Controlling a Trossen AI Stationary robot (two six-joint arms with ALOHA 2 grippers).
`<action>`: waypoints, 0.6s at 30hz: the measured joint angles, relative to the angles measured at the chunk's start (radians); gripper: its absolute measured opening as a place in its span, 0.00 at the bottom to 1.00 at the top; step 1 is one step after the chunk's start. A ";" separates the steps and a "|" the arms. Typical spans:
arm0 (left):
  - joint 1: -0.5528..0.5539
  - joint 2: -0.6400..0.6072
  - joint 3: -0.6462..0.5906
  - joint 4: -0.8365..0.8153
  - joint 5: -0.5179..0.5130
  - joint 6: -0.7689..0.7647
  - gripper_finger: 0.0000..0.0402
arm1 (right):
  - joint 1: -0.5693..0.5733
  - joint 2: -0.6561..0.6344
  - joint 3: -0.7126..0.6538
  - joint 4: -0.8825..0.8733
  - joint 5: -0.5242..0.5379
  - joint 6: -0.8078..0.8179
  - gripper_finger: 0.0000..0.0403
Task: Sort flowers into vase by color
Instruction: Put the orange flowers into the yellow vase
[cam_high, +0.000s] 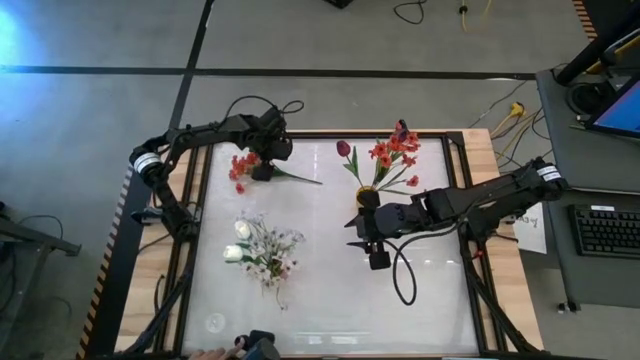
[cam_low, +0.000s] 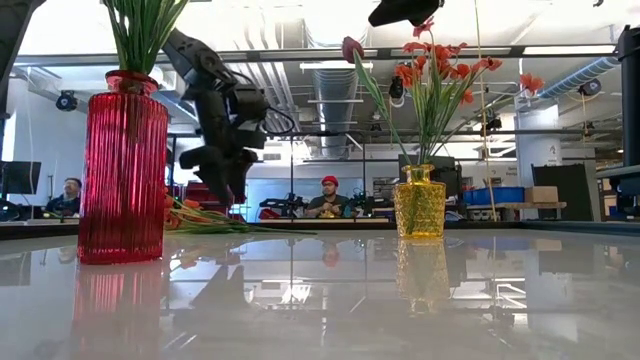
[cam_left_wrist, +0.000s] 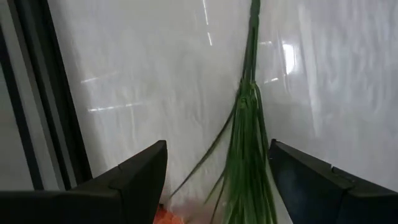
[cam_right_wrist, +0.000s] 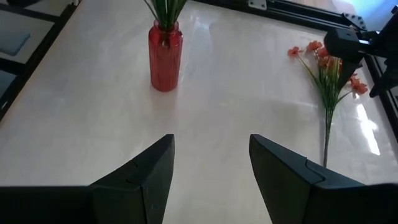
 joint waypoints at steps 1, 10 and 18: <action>0.000 0.000 -0.005 0.010 0.000 0.000 0.66 | 0.000 0.000 0.000 0.001 0.000 0.007 0.50; 0.000 0.000 -0.049 0.087 0.000 0.000 0.74 | 0.000 0.000 0.000 0.006 0.001 0.051 0.50; 0.000 0.003 -0.051 0.125 0.005 0.001 0.76 | 0.000 0.000 0.000 0.006 0.001 0.059 0.50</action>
